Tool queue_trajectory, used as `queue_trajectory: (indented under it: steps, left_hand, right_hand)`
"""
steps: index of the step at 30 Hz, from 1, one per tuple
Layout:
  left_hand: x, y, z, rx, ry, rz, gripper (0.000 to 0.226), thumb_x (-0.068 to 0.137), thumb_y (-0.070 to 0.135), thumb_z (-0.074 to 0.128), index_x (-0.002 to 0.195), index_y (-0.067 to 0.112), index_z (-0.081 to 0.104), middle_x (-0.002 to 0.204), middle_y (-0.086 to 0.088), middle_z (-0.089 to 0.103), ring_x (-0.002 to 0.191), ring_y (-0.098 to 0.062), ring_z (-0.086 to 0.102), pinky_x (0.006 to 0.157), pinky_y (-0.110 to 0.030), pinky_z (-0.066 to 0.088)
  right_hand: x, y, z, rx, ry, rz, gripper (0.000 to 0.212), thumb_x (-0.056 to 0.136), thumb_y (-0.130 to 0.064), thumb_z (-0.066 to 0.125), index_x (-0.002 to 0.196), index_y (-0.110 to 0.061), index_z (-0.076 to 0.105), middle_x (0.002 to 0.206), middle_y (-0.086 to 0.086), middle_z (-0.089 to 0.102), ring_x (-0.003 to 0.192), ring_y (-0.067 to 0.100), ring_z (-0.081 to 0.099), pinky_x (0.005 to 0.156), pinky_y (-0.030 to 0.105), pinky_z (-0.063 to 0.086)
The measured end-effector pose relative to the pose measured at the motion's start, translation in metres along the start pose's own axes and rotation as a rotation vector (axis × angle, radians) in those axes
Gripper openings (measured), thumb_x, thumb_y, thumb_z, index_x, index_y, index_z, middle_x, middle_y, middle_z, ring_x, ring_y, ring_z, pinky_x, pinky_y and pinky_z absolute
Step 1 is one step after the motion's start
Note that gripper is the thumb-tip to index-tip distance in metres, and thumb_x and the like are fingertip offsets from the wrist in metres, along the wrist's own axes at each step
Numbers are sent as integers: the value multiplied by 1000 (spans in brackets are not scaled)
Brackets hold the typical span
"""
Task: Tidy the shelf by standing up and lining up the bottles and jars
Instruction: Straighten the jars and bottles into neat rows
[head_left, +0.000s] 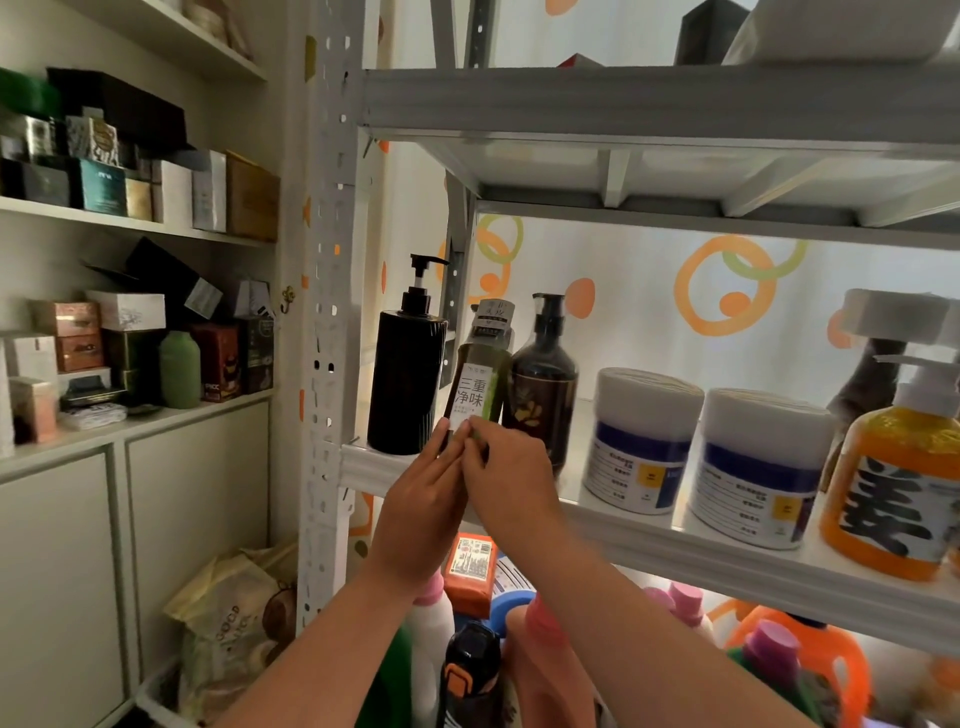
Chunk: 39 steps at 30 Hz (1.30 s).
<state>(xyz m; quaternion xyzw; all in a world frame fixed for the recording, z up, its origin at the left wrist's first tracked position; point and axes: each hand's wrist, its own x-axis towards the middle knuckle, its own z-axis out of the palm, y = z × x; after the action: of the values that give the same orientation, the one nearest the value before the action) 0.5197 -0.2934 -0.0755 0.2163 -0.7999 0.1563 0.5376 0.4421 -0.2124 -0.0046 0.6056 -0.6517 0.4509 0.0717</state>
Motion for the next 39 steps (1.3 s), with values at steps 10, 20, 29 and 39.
queue_trajectory:
  steps: [10, 20, 29, 39]
  left_hand:
    - [-13, -9, 10, 31, 24, 149, 43, 102, 40, 24, 122, 11, 49, 111, -11, 70, 112, -26, 63, 116, -22, 20]
    - [34, 1, -8, -632, 42, -388, 69, 74, 25, 67, 135, 28, 35, 135, 3, 43, 126, -15, 45, 105, -25, 41]
    - [54, -10, -16, -716, 3, -476, 63, 85, 16, 66, 138, 33, 36, 124, 21, 53, 117, 6, 51, 101, -23, 47]
    - [69, -5, -13, -757, 76, -578, 47, 95, 18, 51, 141, 19, 38, 136, -2, 49, 114, -5, 55, 82, -3, 46]
  right_hand:
    - [-3, 11, 25, -55, 13, -29, 28, 97, -26, 41, 114, -15, 61, 104, 6, 65, 92, 15, 61, 81, 18, 47]
    - [2, 16, 16, 163, 302, 43, 31, 80, -39, 67, 70, -10, 66, 70, -2, 65, 64, 8, 57, 56, 5, 36]
    - [20, 10, 3, 310, 254, -93, 24, 85, -26, 66, 67, -10, 64, 58, -18, 52, 62, -9, 57, 56, 2, 41]
    - [36, 6, -3, 398, 156, -171, 6, 91, -14, 57, 91, -17, 52, 72, -13, 59, 65, -5, 62, 61, 6, 50]
